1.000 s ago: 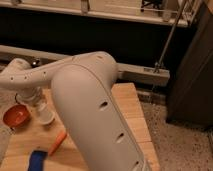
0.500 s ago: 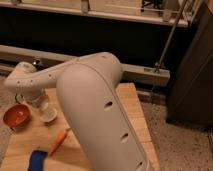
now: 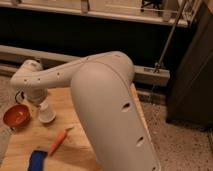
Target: Place the ceramic cup over the eraser
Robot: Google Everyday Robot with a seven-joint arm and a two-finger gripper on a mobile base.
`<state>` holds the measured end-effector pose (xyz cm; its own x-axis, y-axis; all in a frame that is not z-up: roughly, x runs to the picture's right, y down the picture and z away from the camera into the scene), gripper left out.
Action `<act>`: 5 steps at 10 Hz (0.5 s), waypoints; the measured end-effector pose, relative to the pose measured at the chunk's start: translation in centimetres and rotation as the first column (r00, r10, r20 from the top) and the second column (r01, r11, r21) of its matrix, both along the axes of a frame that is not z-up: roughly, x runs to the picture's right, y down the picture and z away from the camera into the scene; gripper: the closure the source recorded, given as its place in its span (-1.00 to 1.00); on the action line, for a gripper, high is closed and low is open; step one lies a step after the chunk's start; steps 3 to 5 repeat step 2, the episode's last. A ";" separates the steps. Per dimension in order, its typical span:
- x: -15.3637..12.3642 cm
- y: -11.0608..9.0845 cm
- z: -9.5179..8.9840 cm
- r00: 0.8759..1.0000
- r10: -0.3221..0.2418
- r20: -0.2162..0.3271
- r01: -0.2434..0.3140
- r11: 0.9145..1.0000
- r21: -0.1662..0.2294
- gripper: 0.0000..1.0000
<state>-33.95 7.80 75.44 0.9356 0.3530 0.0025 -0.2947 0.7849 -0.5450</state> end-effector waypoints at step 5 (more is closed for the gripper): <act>-0.3 0.2 -0.1 1.000 -0.004 0.005 0.004 1.000 0.000 -0.60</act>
